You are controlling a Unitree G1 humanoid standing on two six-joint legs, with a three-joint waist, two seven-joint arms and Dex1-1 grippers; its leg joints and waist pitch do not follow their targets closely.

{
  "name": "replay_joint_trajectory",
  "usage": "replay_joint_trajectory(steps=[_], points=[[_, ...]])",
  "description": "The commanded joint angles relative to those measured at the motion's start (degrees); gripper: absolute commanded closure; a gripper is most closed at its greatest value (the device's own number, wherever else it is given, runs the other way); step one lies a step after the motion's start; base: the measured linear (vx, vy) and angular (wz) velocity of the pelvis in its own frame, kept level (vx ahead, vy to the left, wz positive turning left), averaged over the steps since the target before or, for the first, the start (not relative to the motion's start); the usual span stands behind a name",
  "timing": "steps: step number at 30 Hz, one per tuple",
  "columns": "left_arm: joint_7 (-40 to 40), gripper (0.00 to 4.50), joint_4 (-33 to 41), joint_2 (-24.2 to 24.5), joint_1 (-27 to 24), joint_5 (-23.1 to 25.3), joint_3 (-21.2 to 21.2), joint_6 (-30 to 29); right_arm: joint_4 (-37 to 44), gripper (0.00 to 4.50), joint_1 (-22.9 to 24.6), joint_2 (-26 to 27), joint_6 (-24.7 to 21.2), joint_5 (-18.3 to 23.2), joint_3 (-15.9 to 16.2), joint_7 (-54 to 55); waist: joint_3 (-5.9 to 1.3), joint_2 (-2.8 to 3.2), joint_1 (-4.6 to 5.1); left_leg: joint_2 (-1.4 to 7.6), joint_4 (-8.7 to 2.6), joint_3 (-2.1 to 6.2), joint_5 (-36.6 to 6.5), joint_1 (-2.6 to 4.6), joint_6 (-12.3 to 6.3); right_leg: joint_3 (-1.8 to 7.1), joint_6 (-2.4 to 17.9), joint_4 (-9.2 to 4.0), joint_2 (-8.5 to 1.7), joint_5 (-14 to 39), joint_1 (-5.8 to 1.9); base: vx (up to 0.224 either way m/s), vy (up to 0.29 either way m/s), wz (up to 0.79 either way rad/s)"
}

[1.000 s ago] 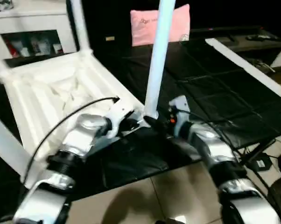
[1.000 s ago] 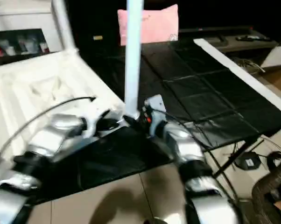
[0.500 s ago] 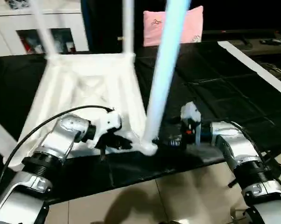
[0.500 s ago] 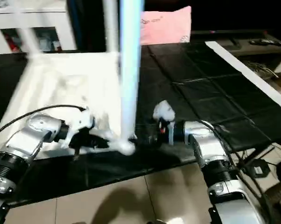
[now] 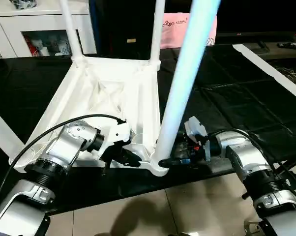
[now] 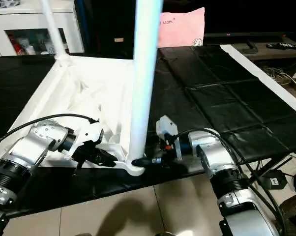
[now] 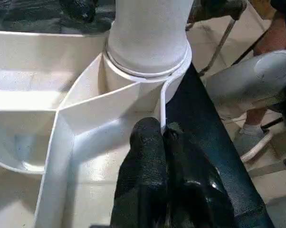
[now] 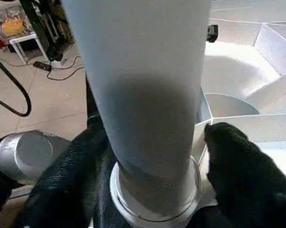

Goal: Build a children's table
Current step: Rotate leg to tighten

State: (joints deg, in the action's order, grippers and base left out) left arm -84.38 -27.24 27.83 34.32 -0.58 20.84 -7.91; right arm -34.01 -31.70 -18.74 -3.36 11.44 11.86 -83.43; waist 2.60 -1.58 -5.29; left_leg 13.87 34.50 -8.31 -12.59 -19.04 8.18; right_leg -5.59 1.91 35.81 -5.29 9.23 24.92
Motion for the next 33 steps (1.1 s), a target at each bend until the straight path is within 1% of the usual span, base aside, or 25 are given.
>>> replay_joint_trajectory(steps=[1,4,5,6,7,11,15,17,19,20,21,22,23,25,26,27,28,29,30,31,32,33], points=[[-2.82,4.5,1.87,-0.67,-0.2,-0.39,2.4,0.6,0.11,1.55,-0.73,-0.75,-0.6,0.4,0.47,-1.57,-3.81,0.02,0.35,-1.08,-4.03,-1.92,-5.52,-1.06,-3.74,2.61,12.09,-3.69,-1.77,10.23,-4.69,0.0,0.0,0.0],[-2.94,4.5,2.15,-0.58,-0.35,-0.3,2.53,0.47,0.3,1.61,-0.71,-0.89,-1.63,0.81,0.92,-2.8,-3.86,0.0,0.33,-1.11,-3.99,-1.91,-5.19,-1.07,-3.84,2.58,12.18,-3.59,-1.72,9.72,-4.75,0.0,0.0,0.0],[-2.92,4.5,2.18,-0.58,-0.39,-0.26,2.59,0.44,0.35,1.81,-0.66,-0.93,-1.81,0.89,1.09,-3.1,-3.9,-0.01,0.31,-1.1,-3.97,-1.91,-4.9,-1.1,-3.9,2.59,12.25,-3.57,-1.74,9.35,-4.76,0.0,0.0,0.0],[-2.91,4.5,2.18,-0.58,-0.41,-0.24,2.61,0.42,0.36,1.81,-0.65,-0.94,-1.87,0.9,1.14,-3.2,-3.86,-0.03,0.3,-1.11,-3.98,-1.92,-4.8,-1.07,-3.9,2.58,12.3,-3.57,-1.71,9.32,-4.71,0.0,0.0,0.0],[-2.88,4.5,2.16,-0.59,-0.43,-0.18,2.67,0.34,0.36,1.96,-0.64,-0.97,-2.03,0.91,1.25,-3.45,-3.86,-0.08,0.32,-1.11,-3.97,-1.94,-4.81,-1.08,-3.91,2.59,12.25,-3.59,-1.73,9.42,-4.73,0.0,0.0,0.0],[-2.43,4.5,1.68,-0.66,-0.59,0.15,2.76,0.43,0.51,2.28,-0.48,-0.93,-2.77,1.18,1.36,-4.15,-3.86,-0.05,0.21,-1.09,-3.97,-1.95,-4.77,-1.05,-3.83,2.59,12.21,-3.58,-1.77,9.67,-4.71,0.0,0.0,0.0],[-1.8,4.5,1.74,-0.51,-0.79,0.19,2.59,-0.04,0.75,2.42,-0.27,-0.57,-3.5,1.43,1.09,-4.24,-3.85,-0.11,0.2,-1.12,-3.98,-1.93,-5.04,-1.1,-3.67,2.58,11.88,-3.67,-1.75,10.33,-4.72,0.0,0.0,0.0],[0.73,4.5,1.43,-0.74,-0.76,0.44,1.69,-1.93,0.3,2.45,-0.26,0.35,-4.57,0.66,0.96,-1.67,-3.85,0.04,0.25,-1.1,-4.01,-1.89,-5.0,-1.12,-3.42,2.58,11.85,-3.59,-1.76,10.36,-4.73,0.0,0.0,0.0],[4.54,4.5,1.3,-1.38,-0.82,1.02,0.56,-4.4,-1.02,2.47,-0.68,1.78,-5.21,-0.32,0.33,3.22,-3.76,-0.17,0.35,-1.13,-4.05,-1.91,-5.38,-1.13,-3.18,2.58,11.54,-3.69,-1.74,11.18,-4.7,0.0,0.0,0.0],[5.74,4.5,1.34,-1.63,-0.86,1.18,0.21,-5.16,-1.44,2.47,-0.86,2.24,-5.45,-0.49,0.04,4.63,-3.59,-0.11,0.41,-1.22,-4.14,-1.89,-6.41,-1.05,-2.76,2.57,10.97,-4.09,-1.81,13.43,-4.56,0.0,0.0,0.0],[6.11,4.5,1.35,-1.71,-0.87,1.23,0.1,-5.39,-1.56,2.48,-0.91,2.38,-5.52,-0.54,-0.04,5.06,-3.46,-0.2,0.58,-1.31,-4.21,-1.91,-7.72,-0.95,-2.42,2.52,9.99,-4.46,-1.77,16.44,-4.44,0.0,0.0,0.0],[7.51,4.5,1.47,-2.07,-0.95,1.27,-0.4,-6.3,-1.88,2.48,-1.06,2.95,-5.39,-0.79,-0.34,6.65,-3.4,-0.24,0.61,-1.38,-4.21,-1.91,-8.32,-0.95,-2.29,2.5,9.37,-4.65,-1.77,18.11,-4.44,0.0,0.0,0.0],[9.6,4.5,1.89,-2.71,-1.14,1.18,-1.23,-8.33,-1.92,2.48,-1.16,3.74,-6.02,-0.81,-0.67,8.45,-3.3,-0.37,0.69,-1.4,-4.29,-1.87,-9.34,-0.94,-2.0,2.43,7.86,-4.98,-1.73,21.81,-4.29,0.0,0.0,0.0],[12.09,4.5,2.65,-3.53,-1.52,1.16,-2.08,-10.83,-2.08,2.49,-1.35,4.97,-6.92,-0.93,-1.18,11.35,-3.18,-0.49,0.92,-1.43,-4.32,-1.85,-9.66,-1.03,-1.62,2.38,7.05,-5.11,-1.69,23.54,-4.27,0.0,0.0,0.0],[13.67,4.5,3.18,-4.07,-1.78,1.14,-2.62,-12.49,-2.17,2.49,-1.47,5.78,-7.55,-1.01,-1.5,13.27,-3.11,-0.49,1.06,-1.55,-4.34,-1.74,-10.35,-1.03,-1.51,2.2,5.8,-5.56,-1.74,26.39,-4.18,0.0,0.0,0.0],[14.8,4.5,3.43,-4.57,-1.95,1.03,-3.1,-13.35,-2.4,2.49,-1.6,6.33,-7.79,-1.07,-1.79,14.62,-3.05,-0.53,1.44,-1.72,-4.31,-1.66,-10.95,-1.08,-1.39,2.01,4.71,-5.89,-1.71,28.72,-4.12,0.0,0.0,0.0],[16.66,4.5,3.86,-5.39,-2.22,0.85,-3.87,-14.75,-2.76,2.49,-1.8,7.22,-8.17,-1.17,-2.25,16.82,-3.0,-0.71,1.73,-1.81,-4.25,-1.64,-11.35,-1.16,-1.42,1.92,4.05,-6.15,-1.71,30.09,-4.05,0.0,0.0,0.0],[19.5,4.5,4.63,-6.81,-2.66,0.61,-4.99,-16.47,-3.94,2.5,-2.41,9.0,-9.01,-1.31,-3.3,21.35,-3.01,-0.76,2.15,-1.92,-4.18,-1.56,-11.24,-1.33,-1.32,1.75,3.37,-6.26,-1.7,31.15,-4.11,0.0,0.0,0.0],[19.5,4.5,4.63,-6.81,-2.66,0.61,-4.99,-16.47,-3.94,2.5,-2.41,9.0,-9.01,-1.31,-3.3,21.35,-3.03,-0.76,2.69,-1.93,-4.14,-1.47,-11.22,-1.47,-1.14,1.66,2.94,-6.26,-1.72,31.85,-4.09,0.0,0.0,0.0],[22.43,4.5,5.13,-8.3,-2.87,0.32,-6.17,-17.97,-4.92,2.5,-2.84,10.46,-9.54,-1.51,-4.11,25.03,-3.01,-0.81,2.97,-2.05,-4.11,-1.43,-11.47,-1.59,-1.24,1.48,2.56,-6.47,-1.63,32.45,-4.07,0.0,0.0,0.0],[27.91,4.5,6.16,-11.14,-3.2,-0.06,-8.23,-20.29,-6.96,2.5,-3.64,13.17,-10.35,-2.04,-5.42,32.02,-3.04,-0.83,3.47,-2.04,-4.12,-1.35,-11.06,-1.87,-1.04,1.39,2.09,-6.4,-1.66,32.54,-4.25,0.0,0.0,0.0],[28.39,4.5,6.25,-11.39,-3.22,-0.09,-8.41,-20.48,-7.14,2.5,-3.71,13.4,-10.42,-2.09,-5.53,32.64,-3.1,-0.77,3.87,-1.99,-4.13,-1.27,-10.81,-1.95,-0.69,1.23,2.1,-6.43,-1.7,32.18,-4.22,0.0,0.0,0.0]])
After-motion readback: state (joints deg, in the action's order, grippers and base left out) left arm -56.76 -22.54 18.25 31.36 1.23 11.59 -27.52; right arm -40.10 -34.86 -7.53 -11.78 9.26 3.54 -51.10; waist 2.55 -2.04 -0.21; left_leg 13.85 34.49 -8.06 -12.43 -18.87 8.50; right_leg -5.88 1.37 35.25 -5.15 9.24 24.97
